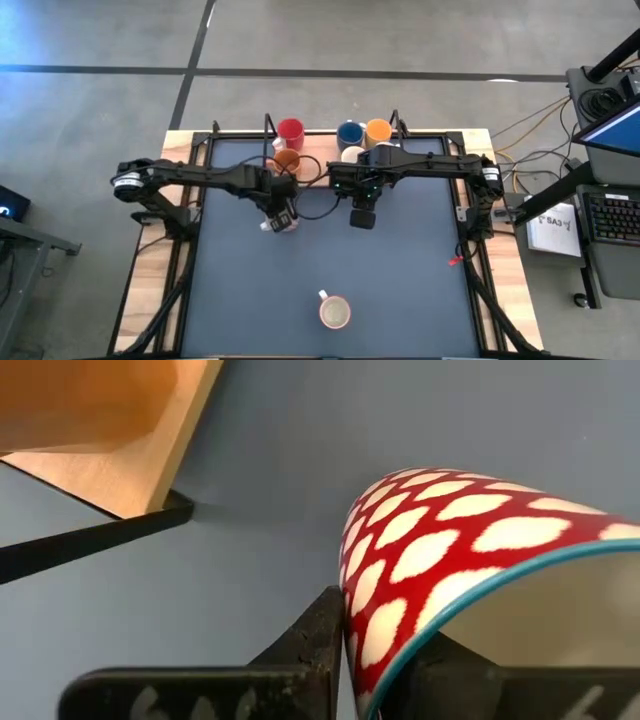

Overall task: Place coffee mugs
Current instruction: Move the brown cup to the center of the table

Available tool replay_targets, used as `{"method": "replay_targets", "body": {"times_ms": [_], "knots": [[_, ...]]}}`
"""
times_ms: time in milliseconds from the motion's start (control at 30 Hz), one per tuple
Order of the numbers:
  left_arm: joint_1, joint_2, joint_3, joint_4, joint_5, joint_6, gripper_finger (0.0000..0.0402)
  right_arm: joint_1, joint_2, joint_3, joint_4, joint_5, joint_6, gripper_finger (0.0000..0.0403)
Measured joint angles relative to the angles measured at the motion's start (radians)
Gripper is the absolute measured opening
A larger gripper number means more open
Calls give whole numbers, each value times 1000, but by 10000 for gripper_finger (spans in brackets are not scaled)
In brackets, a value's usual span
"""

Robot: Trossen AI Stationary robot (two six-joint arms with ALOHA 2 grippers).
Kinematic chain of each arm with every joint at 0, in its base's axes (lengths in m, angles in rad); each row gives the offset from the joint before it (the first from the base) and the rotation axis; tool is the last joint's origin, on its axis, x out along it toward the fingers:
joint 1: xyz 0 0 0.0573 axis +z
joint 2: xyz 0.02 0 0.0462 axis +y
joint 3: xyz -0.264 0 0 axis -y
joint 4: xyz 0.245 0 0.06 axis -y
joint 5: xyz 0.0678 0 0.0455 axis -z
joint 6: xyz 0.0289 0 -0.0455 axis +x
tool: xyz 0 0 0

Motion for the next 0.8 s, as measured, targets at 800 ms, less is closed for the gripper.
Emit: {"method": "replay_targets", "body": {"times_ms": [800], "knots": [[6,0,66,68,-16,25,104,0,0,0,-43,-1,-14,63]]}}
